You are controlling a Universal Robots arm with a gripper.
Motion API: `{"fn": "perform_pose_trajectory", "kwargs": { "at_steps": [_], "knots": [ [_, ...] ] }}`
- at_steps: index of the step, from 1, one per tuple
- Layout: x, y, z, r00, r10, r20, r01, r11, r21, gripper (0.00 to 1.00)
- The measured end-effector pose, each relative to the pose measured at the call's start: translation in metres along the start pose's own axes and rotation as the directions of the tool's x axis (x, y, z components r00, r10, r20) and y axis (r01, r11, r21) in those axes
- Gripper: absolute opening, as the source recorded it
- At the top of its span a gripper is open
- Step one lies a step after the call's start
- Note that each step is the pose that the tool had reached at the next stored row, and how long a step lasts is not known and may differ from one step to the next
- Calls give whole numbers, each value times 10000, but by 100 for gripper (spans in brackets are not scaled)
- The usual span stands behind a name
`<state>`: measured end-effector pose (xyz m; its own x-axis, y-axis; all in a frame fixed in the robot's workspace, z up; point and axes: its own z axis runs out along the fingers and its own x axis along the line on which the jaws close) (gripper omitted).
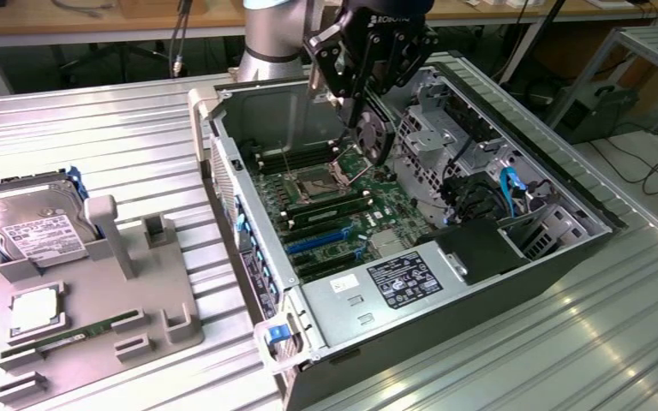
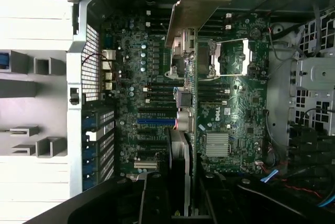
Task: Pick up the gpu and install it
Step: 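Pick up the gpu and move the gpu toward the slot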
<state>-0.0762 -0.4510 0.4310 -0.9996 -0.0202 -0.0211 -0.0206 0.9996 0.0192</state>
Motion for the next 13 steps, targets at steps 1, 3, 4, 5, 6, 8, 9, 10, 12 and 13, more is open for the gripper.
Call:
{"fn": "perform_pose_trajectory", "kwargs": {
  "at_steps": [1, 3, 4, 5, 6, 8, 9, 10, 12, 13],
  "knots": [
    [-12, 0, 0, 10000, 0, 0, 0, 10000, 0, 27],
    [-34, -1, 1, 10000, 0, 0, 0, 10000, -1, 27],
    [-47, -1, 1, 10000, 0, 0, 0, 10000, -1, 27],
    [-58, -1, 2, 10000, 0, 1, 0, 10000, 0, 27],
    [-69, -2, 2, 10000, 0, 0, 0, 10000, -1, 27],
    [-94, -2, 3, 10000, 0, 0, 0, 10000, -1, 27],
    [-109, -2, 3, 10000, 0, 0, 0, 10000, -1, 27],
    [-122, -3, 4, 10000, 0, 1, 0, 10000, -2, 27],
    [-146, -3, 4, 10000, -1, 0, 1, 10000, 0, 27],
    [-158, -3, 5, 10000, -1, 0, 1, 10000, 0, 27]
  ]
}}
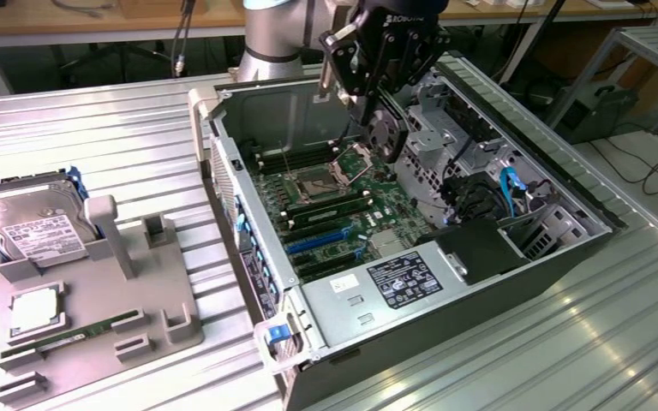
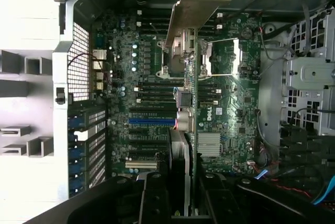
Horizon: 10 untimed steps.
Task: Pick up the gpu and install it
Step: 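Pick up the gpu and move the gpu toward the slot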
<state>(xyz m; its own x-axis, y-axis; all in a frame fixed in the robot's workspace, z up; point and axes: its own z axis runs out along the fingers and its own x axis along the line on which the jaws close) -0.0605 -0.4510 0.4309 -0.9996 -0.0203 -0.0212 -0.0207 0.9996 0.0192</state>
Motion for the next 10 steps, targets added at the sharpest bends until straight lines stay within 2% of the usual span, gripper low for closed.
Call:
{"fn": "perform_pose_trajectory", "kwargs": {
  "at_steps": [10],
  "knots": [
    [-146, -3, 5, 10000, 0, 0, 0, 10000, 0, 27]
  ]
}}
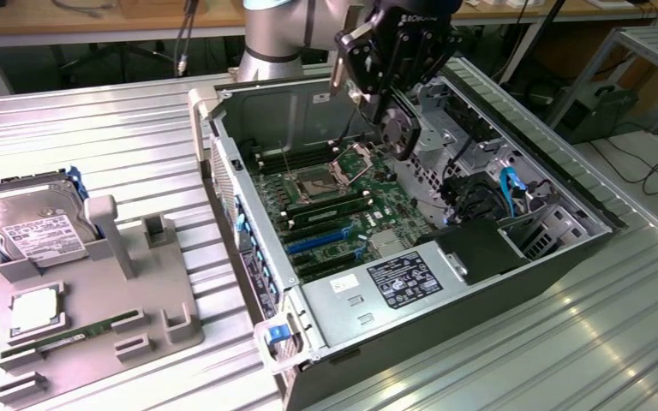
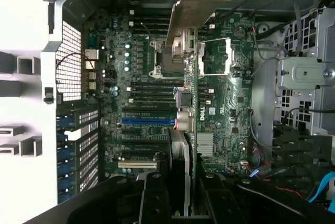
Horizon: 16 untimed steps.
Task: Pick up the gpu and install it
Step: 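Pick up the gpu and move the gpu toward the slot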
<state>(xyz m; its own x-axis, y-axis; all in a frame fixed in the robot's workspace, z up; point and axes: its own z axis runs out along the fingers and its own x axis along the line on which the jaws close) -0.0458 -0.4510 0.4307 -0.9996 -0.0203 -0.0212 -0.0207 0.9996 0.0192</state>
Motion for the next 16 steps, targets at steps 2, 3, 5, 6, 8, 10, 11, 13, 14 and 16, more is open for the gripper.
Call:
{"fn": "perform_pose_trajectory", "kwargs": {
  "at_steps": [2, 3, 5, 6, 8, 10, 11, 13, 14, 16],
  "knots": [
    [-31, -1, 2, 10000, -1, 0, 1, 10000, -1, 27],
    [-50, -1, 3, 10000, -1, 0, 1, 10000, 0, 27],
    [-81, -2, 5, 10000, -2, 0, 2, 10000, 0, 27],
    [-96, -2, 6, 10000, -3, 0, 3, 10000, 0, 27],
    [-125, -3, 8, 10000, -3, 0, 3, 10000, 0, 27],
    [-152, -3, 9, 10000, -5, 0, 5, 10000, 0, 27],
    [-166, -4, 9, 10000, -6, -1, 6, 10000, 0, 27],
    [-197, -4, 11, 10000, -8, -1, 8, 10000, 0, 27],
    [-214, -5, 11, 10000, -9, 0, 9, 10000, 0, 27],
    [-216, -5, 11, 10000, -9, 0, 9, 10000, 0, 27]
  ]
}}
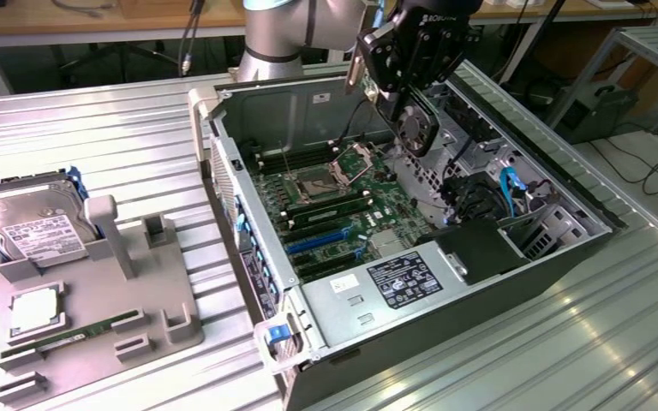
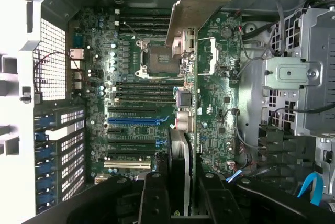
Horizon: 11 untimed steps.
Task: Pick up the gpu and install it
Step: 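Pick up the gpu and move the gpu toward the slot, then insert the gpu into the slot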
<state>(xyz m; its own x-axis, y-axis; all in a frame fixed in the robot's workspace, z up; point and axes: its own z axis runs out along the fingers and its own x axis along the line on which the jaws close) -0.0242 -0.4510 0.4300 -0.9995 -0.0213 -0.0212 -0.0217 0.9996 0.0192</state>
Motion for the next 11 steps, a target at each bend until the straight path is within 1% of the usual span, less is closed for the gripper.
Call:
{"fn": "perform_pose_trajectory", "kwargs": {
  "at_steps": [11],
  "knots": [
    [0, 0, 0, 10000, 0, -1, 0, 10000, 0, 27]
  ]
}}
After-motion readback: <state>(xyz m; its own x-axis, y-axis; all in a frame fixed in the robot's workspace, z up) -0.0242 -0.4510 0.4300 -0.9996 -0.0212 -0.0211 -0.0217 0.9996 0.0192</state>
